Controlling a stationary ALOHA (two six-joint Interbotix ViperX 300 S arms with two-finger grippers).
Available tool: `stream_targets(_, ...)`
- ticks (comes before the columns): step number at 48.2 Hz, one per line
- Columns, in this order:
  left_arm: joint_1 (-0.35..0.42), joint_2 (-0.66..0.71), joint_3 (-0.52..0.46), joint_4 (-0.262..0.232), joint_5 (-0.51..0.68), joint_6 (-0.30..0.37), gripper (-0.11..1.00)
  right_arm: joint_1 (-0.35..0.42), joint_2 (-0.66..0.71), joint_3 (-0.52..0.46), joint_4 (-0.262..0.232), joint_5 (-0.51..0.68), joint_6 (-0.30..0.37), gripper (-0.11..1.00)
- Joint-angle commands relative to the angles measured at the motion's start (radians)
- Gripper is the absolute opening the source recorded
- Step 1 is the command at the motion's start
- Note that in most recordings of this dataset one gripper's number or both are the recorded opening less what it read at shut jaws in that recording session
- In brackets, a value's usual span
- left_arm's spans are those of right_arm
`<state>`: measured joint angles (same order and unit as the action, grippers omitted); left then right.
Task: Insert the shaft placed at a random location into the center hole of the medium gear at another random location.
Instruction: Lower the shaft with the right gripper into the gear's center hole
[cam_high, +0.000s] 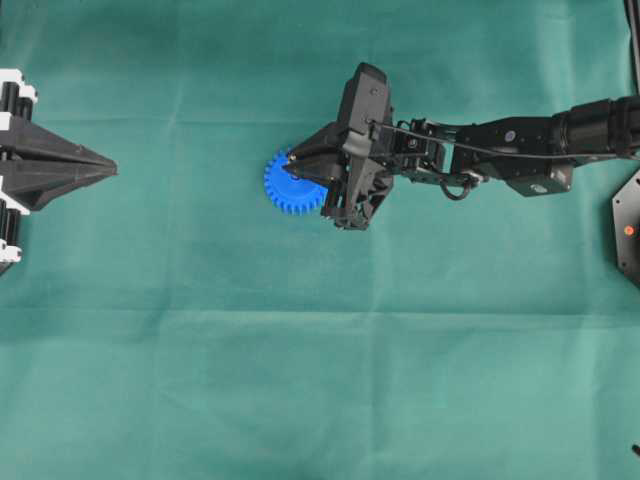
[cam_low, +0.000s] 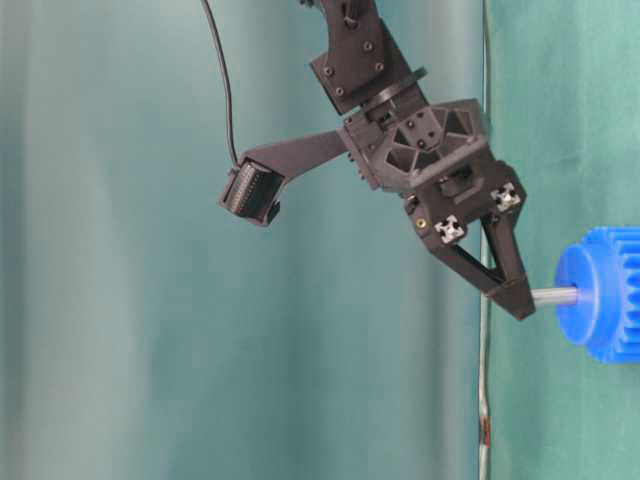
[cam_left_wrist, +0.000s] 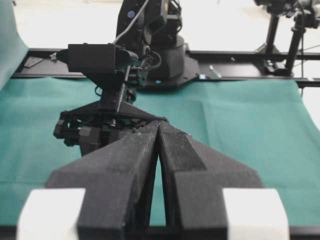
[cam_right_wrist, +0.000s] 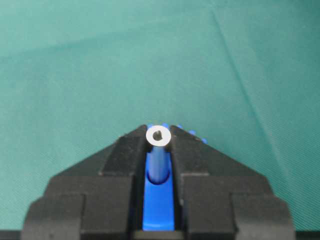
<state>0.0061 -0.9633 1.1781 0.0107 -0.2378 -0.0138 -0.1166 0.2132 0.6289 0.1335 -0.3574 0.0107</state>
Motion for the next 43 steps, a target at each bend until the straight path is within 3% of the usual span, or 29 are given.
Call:
stream_targets(1,0.002,0.008,-0.021,0.003,-0.005,0.0,0.0,0.002,-0.015,-0.009,0.005,-0.018,0.015,0.14)
stream_targets(43,0.009,0.009,-0.021,0.005,-0.005,0.0,0.0,0.018,0.044,-0.008,0.023,-0.037,0.015,0.14)
